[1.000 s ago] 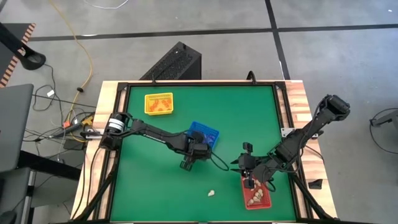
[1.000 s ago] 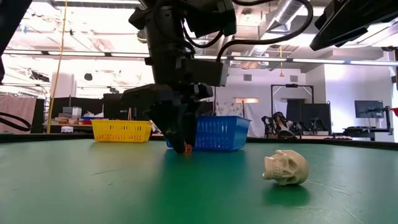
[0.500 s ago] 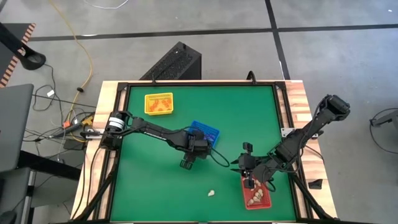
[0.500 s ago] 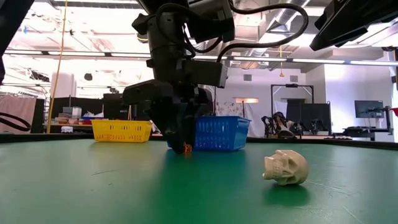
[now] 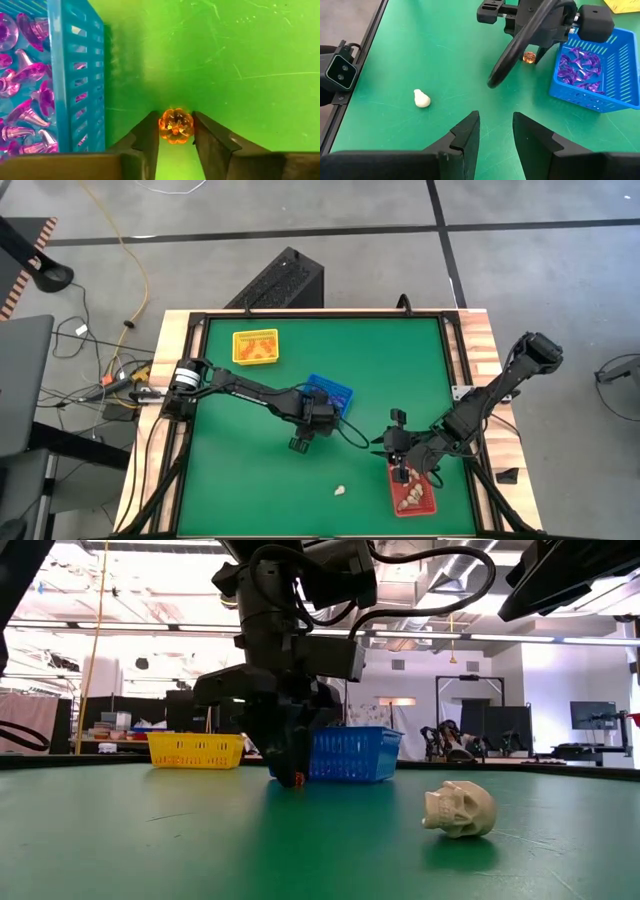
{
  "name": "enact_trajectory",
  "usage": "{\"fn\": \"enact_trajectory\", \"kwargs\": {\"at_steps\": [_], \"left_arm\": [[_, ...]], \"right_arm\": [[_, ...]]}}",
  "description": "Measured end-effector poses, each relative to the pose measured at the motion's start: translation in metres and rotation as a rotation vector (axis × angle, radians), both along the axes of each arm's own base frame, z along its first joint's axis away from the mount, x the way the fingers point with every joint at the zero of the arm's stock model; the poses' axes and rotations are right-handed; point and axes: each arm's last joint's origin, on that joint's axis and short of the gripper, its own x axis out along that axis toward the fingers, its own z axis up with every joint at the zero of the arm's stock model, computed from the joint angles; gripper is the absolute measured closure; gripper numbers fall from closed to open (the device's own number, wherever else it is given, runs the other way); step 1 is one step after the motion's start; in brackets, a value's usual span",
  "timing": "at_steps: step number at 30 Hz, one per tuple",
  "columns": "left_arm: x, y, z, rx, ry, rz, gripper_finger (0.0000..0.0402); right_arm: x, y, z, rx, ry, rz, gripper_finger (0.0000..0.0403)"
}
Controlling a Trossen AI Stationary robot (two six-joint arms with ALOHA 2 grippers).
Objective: Sort Halloween decoration
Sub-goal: Put the pumpkin toy into the yellow bin
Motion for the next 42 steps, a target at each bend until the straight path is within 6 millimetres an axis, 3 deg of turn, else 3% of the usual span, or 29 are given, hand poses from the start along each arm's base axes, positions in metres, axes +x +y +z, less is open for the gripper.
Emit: {"fn": "enact_trajectory", "kwargs": {"at_steps": [4,9,16,19,21,25,32,37,42], "left_arm": [[0.002,-0.001,0.002,-0.055,-0.019,0.003,0.0327],[-0.002,-0.004,0.022,-0.14,-0.045,-0.019,0.0325],[-0.03,0.003,0.099,-0.161,-0.217,-0.017,0.0319],[-0.056,0.02,0.13,-0.065,-0.286,0.059,0.0318],[-0.075,0.04,0.139,0.018,-0.325,0.148,0.0318],[-0.119,0.088,0.135,0.086,-0.351,0.398,0.0318],[-0.185,0.157,0.085,0.087,-0.379,0.846,0.0317],[-0.205,0.188,0.075,0.1,-0.444,1.039,0.0317],[-0.211,0.203,0.065,0.078,-0.417,1.132,0.0315]], "right_arm": [[0.0,0.0,0.0,0.0,0.0,0.0,0.0255],[0.0,0.0,0.0,0.01,0.002,-0.009,0.0255],[-0.001,0.0,-0.001,0.006,0.01,-0.01,0.0255],[-0.001,-0.001,-0.001,0.005,0.01,-0.01,0.0255],[0.0,-0.001,-0.001,0.006,0.008,-0.012,0.0255],[0.005,-0.004,0.0,0.011,-0.022,-0.047,0.0255],[0.052,-0.005,-0.02,0.005,-0.111,-0.025,0.0255],[0.09,-0.021,-0.037,0.046,-0.074,-0.101,0.0255],[0.124,-0.03,-0.062,0.087,0.01,-0.147,0.0267]]}}
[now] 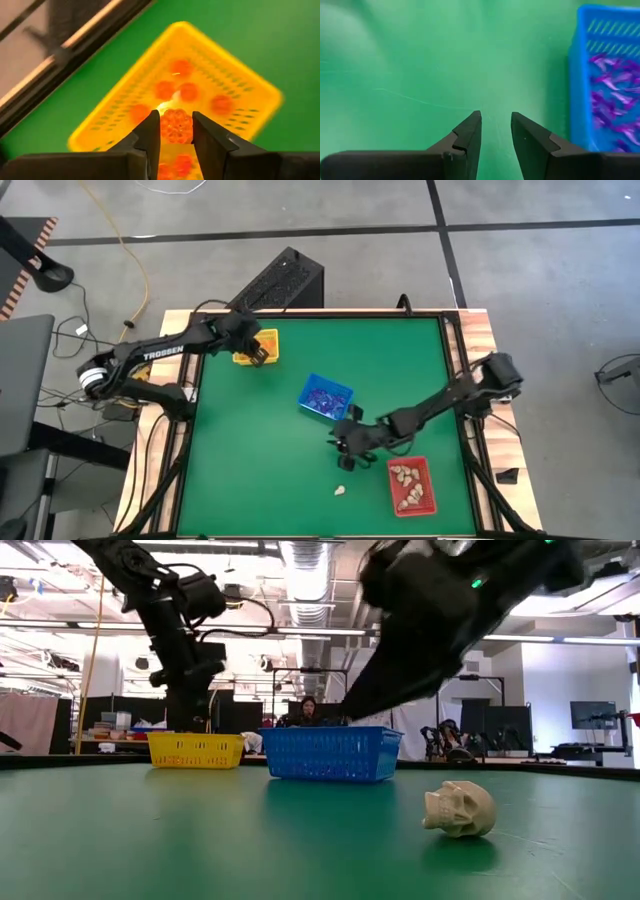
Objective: Sort Halloween decoration
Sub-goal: Put the pumpkin toy into the yellow bin, then put the skull toy into the red bin
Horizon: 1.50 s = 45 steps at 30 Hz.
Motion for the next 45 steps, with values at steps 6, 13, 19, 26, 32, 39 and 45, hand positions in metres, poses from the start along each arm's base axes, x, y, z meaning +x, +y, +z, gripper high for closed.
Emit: {"fn": "enact_trajectory", "kwargs": {"at_steps": [6,13,19,26,32,39,45], "left_arm": [[-0.008,0.012,-0.002,0.053,0.045,0.15,0.0275],[-0.014,0.016,-0.003,0.009,0.013,0.186,0.0235],[-0.017,0.007,0.015,0.035,-0.086,0.178,0.0231],[-0.014,-0.039,0.057,0.08,-0.346,-0.008,0.0234],[-0.01,-0.09,0.085,0.131,-0.527,-0.177,0.0234],[-0.004,-0.146,0.091,0.139,-0.587,-0.338,0.0234],[0.002,-0.199,0.081,0.176,-0.612,-0.421,0.0235]], "right_arm": [[0.032,0.001,-0.01,-0.018,0.062,-0.019,0.0286],[0.047,-0.017,-0.019,-0.021,0.184,-0.162,0.0299],[0.042,-0.023,-0.02,-0.062,0.259,-0.242,0.0312],[0.032,-0.028,-0.007,-0.092,0.295,-0.273,0.0321],[0.02,-0.038,-0.004,-0.128,0.388,-0.321,0.0324],[0.017,-0.046,-0.006,-0.139,0.439,-0.348,0.0324],[0.008,-0.013,0.026,-0.06,0.402,-0.182,0.0324]]}}
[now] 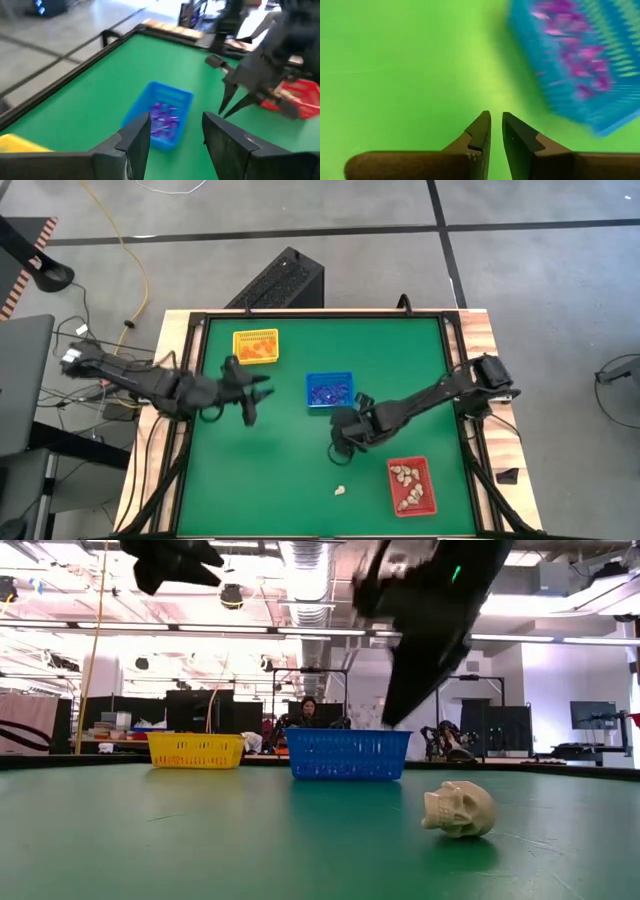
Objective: Sort Halloween decoration
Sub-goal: Put the skull toy into the red bin
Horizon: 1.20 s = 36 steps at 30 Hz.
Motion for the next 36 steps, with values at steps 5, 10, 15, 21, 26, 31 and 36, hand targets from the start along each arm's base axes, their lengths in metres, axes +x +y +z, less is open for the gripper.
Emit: {"fn": "enact_trajectory", "kwargs": {"at_steps": [5,10,15,21,26,31,36], "left_arm": [[0.003,-0.045,-0.036,0.075,-0.128,-0.139,0.0235],[0.001,-0.064,-0.067,0.121,-0.259,-0.246,0.0235],[0.002,-0.072,-0.084,0.135,-0.266,-0.404,0.0235],[0.0,-0.075,-0.08,0.124,-0.293,-0.45,0.0235],[-0.006,-0.079,-0.077,0.149,-0.297,-0.478,0.0235],[-0.007,-0.081,-0.076,0.177,-0.297,-0.482,0.0235],[-0.007,-0.081,-0.077,0.18,-0.29,-0.48,0.0235]], "right_arm": [[-0.016,0.054,0.016,0.159,-0.07,0.207,0.0324],[-0.024,0.106,0.015,0.232,-0.186,0.398,0.0297],[-0.025,0.135,0.005,0.207,-0.258,0.529,0.0227],[-0.017,0.138,-0.015,0.133,-0.229,0.513,0.0151],[-0.011,0.133,-0.029,0.103,-0.185,0.509,0.0143],[-0.009,0.131,-0.043,0.057,-0.134,0.539,0.0143],[-0.007,0.13,-0.055,0.013,-0.094,0.587,0.0143]]}}
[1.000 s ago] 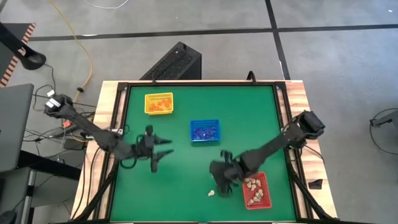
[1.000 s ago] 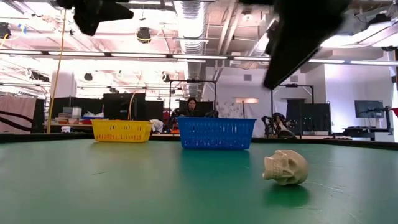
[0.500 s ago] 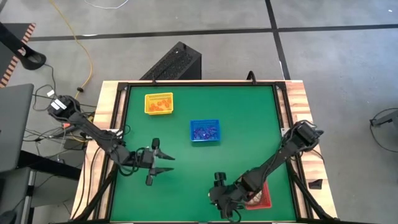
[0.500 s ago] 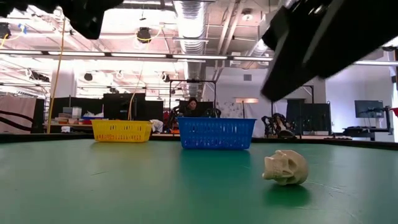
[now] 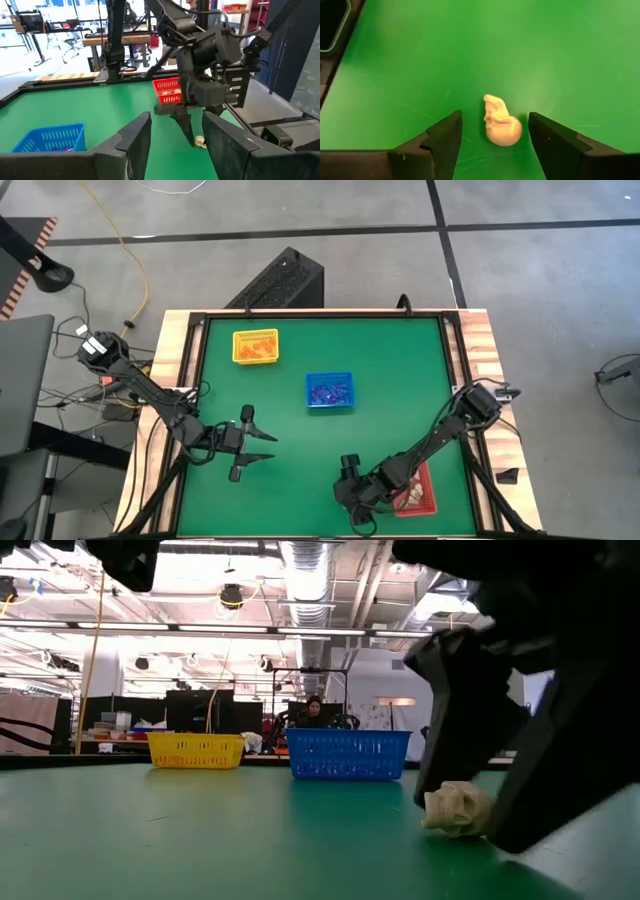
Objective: Sort Halloween decoration
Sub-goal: Put the skull toy into the red bin
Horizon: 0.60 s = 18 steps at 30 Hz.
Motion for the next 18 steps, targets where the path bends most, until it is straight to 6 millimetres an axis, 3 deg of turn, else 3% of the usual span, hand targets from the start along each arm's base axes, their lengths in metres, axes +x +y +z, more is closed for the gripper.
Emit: {"fn": "enact_trajectory", "kwargs": {"at_steps": [5,12,18], "left_arm": [[0.0,0.0,0.0,0.002,0.002,0.0,0.0235],[0.0,0.0,-0.002,0.013,0.017,0.003,0.0235],[0.0,0.0,-0.002,0.013,0.018,0.003,0.0235]], "right_arm": [[0.001,-0.002,-0.002,-0.025,0.008,0.018,0.0172],[0.0,-0.002,-0.001,-0.033,0.013,0.026,0.0284],[0.004,0.001,0.018,-0.034,0.053,0.035,0.0288]]}}
